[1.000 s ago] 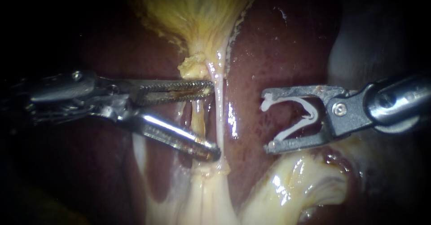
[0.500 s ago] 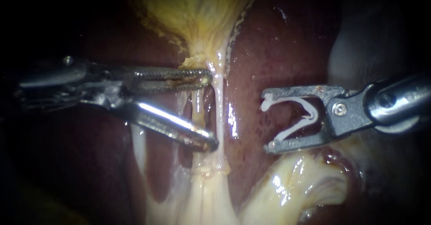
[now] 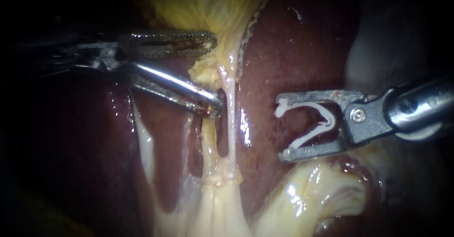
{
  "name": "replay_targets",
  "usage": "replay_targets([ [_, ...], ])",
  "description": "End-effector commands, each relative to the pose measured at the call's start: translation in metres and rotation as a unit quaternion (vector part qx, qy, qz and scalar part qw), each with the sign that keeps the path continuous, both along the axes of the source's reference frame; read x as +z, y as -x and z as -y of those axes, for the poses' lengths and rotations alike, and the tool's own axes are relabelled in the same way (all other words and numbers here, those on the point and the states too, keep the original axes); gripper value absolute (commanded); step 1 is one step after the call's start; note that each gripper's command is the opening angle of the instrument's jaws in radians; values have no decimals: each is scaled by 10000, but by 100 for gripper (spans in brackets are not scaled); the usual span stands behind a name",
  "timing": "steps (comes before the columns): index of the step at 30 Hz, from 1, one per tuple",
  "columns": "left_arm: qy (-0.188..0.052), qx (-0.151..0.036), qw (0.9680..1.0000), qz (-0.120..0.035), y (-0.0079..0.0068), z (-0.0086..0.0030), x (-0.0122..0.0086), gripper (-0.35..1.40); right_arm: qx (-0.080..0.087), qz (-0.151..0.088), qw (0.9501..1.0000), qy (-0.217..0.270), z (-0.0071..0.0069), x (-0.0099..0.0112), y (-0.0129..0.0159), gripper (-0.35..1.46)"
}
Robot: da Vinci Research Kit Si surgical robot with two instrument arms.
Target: Grabbing gallbladder
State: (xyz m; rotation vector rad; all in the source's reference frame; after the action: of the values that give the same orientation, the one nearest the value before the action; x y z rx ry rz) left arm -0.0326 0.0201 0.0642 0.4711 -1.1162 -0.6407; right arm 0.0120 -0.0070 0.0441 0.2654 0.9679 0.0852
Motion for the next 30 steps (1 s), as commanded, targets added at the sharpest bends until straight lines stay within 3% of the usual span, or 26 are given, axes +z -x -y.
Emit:
replay_targets([
  [1,11,-19,10000,-13,-3,-1,3,86,0,-1,10000,0,0,0,0,50],
  [6,27,-25,10000,-23,-9,-2,12,86,0,-1,10000,1,0,0,0,50],
  [12,107,-2,9999,-56,-12,11,26,84,-1,-1,10000,2,1,0,0,50],
  [20,-37,-31,9998,-172,-12,23,46,79,-2,-2,10000,3,1,0,0,50],
  [30,-176,-65,9996,-213,-13,23,49,54,-2,-2,10000,3,1,1,0,50],
])
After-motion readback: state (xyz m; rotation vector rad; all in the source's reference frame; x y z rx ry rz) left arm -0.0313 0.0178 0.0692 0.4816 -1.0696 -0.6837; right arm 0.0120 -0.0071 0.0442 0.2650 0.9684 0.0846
